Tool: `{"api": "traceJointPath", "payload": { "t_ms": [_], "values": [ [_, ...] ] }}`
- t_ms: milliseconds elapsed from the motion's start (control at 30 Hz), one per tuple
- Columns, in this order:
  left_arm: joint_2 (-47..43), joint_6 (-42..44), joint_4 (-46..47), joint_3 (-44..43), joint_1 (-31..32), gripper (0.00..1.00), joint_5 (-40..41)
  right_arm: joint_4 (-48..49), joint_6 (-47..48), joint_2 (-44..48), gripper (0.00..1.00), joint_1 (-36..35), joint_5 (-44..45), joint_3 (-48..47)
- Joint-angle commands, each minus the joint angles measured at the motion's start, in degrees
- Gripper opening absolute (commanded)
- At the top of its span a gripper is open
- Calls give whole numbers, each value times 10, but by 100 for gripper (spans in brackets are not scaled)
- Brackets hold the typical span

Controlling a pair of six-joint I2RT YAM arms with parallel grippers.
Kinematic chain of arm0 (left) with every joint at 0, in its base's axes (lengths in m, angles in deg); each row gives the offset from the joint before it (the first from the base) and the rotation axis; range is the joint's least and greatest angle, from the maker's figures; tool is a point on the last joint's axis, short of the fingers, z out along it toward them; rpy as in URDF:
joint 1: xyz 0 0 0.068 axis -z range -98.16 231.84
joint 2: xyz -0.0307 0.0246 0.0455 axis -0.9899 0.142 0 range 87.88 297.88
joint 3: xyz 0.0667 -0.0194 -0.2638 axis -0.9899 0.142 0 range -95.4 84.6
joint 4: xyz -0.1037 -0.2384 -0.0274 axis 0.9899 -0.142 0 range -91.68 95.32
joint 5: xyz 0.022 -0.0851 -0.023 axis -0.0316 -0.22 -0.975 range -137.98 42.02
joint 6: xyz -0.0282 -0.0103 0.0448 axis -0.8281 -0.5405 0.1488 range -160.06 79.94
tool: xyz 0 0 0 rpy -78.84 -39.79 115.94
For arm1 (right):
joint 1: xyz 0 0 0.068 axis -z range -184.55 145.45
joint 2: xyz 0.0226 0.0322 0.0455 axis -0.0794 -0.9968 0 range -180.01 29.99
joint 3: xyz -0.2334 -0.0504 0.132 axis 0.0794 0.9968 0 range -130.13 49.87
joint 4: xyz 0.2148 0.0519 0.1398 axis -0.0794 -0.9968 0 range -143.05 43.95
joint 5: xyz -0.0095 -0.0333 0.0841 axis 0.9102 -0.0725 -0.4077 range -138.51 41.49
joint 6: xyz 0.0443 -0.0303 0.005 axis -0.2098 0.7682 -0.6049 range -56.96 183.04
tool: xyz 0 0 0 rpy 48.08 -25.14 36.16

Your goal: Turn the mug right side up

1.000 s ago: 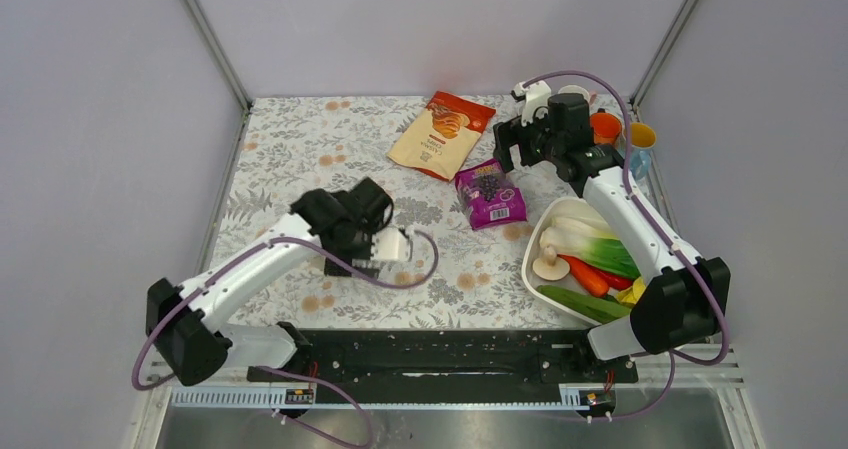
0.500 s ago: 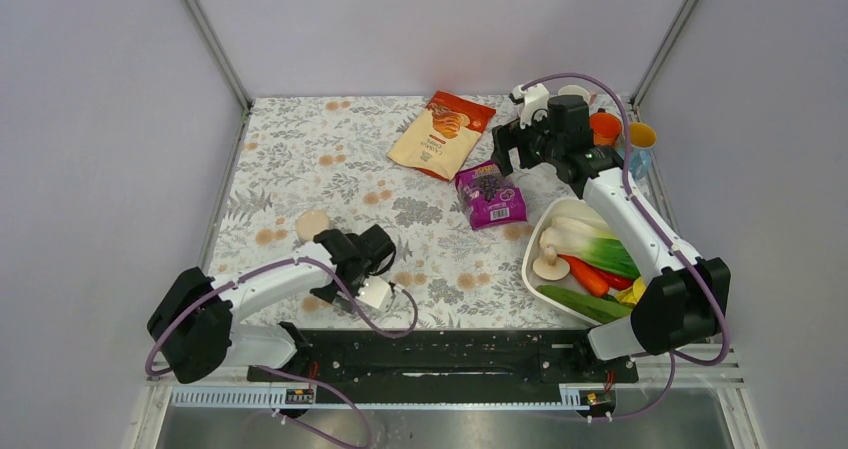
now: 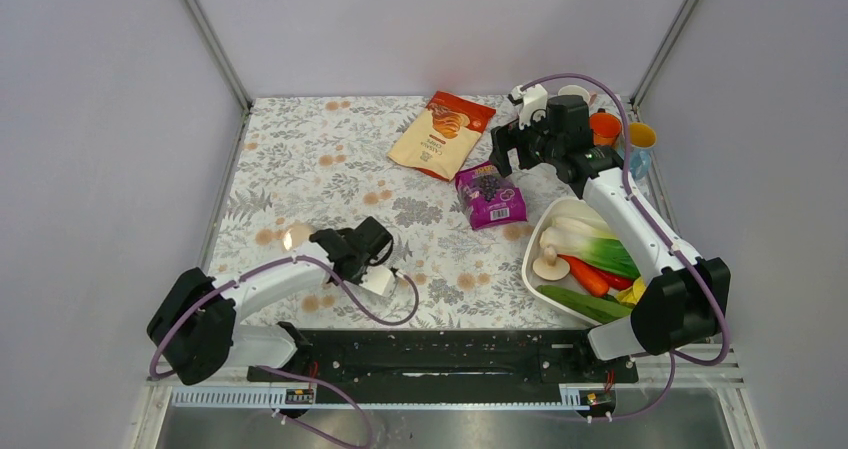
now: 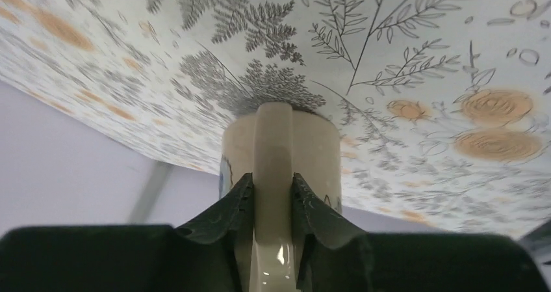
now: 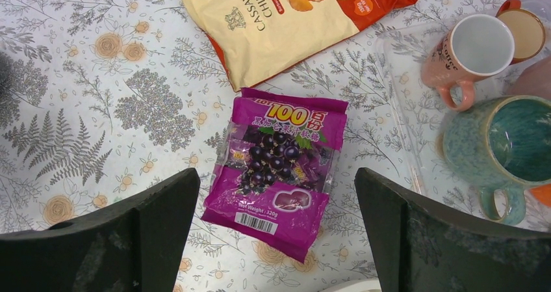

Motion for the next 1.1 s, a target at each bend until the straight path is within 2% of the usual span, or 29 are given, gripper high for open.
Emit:
{"api": "traceJointPath", "payload": {
  "t_ms": [0, 67, 233, 367, 500, 600, 867, 1067],
  "values": [
    [-1, -2, 15, -17, -20, 16, 21, 19, 11, 21, 99, -5, -15, -2],
    [2, -7, 27, -26, -27, 1, 20, 19, 10, 21, 100, -5, -19, -3],
    [5, -46, 98, -74, -56, 0, 9, 21, -20, 23, 99, -5, -36, -4],
    [8, -108, 150, -123, -99, 0, -39, 47, -75, 28, 99, -8, -53, 14],
    [21, -218, 125, -199, -176, 0, -167, 109, -132, 35, 100, -25, -113, 54],
    [35, -276, 117, -221, -221, 0, -262, 151, -161, 27, 99, -46, -129, 78],
    [45, -385, 195, -189, -292, 0, -469, 210, -196, -45, 98, -120, -143, 87],
    [30, -453, 271, -160, -314, 0, -562, 256, -211, -89, 97, -181, -154, 82]
  ]
}}
